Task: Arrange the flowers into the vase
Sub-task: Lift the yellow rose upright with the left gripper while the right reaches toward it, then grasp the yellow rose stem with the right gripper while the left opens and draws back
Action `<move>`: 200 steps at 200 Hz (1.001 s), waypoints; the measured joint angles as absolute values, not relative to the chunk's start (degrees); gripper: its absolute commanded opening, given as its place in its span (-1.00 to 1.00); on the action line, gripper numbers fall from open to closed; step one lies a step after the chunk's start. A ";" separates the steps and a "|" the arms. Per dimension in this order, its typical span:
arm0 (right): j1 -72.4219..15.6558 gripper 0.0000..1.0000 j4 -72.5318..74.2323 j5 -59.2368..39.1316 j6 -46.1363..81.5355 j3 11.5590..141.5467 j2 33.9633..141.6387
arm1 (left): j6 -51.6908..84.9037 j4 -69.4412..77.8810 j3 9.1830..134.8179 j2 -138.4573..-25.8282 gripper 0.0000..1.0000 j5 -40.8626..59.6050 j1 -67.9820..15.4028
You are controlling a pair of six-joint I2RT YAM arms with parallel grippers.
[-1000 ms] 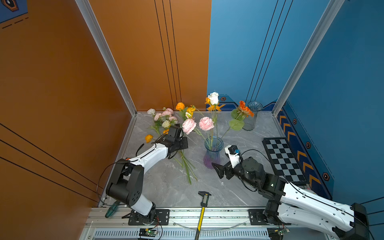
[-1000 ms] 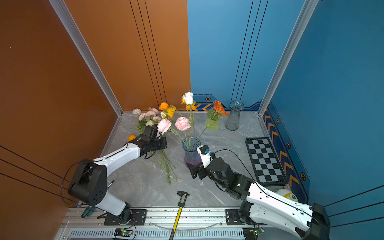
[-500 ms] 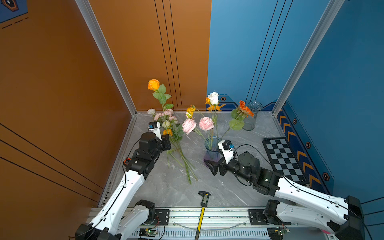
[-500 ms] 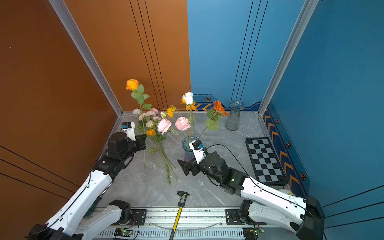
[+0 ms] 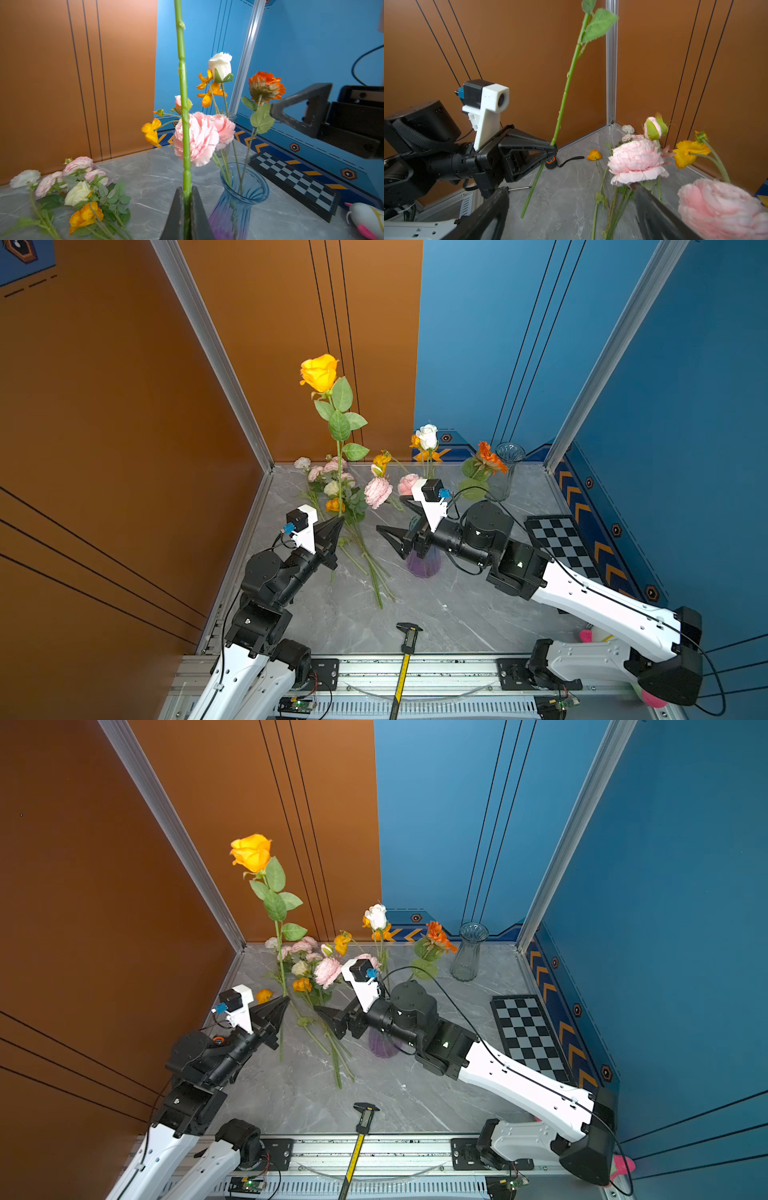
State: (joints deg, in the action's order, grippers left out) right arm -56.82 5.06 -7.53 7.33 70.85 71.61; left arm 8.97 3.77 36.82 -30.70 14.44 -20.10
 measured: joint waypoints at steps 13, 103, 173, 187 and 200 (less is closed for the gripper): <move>-56.55 0.69 5.58 -8.84 7.38 72.49 72.88 | 8.86 4.51 36.82 -31.46 -1.00 15.33 -21.69; -54.74 0.15 6.33 -10.96 9.47 75.29 77.93 | 7.29 11.29 36.88 -37.69 -1.00 13.89 -34.50; -54.57 -0.31 8.67 -12.75 11.20 75.48 78.04 | 6.22 13.82 36.88 -38.41 -1.00 9.37 -36.16; -54.57 -0.41 8.73 -13.13 11.57 75.48 78.24 | 6.22 14.46 36.88 -38.65 -1.00 8.95 -36.23; -54.43 -0.44 8.80 -13.34 11.84 75.50 78.50 | 6.24 15.20 36.88 -39.03 -1.00 8.71 -36.47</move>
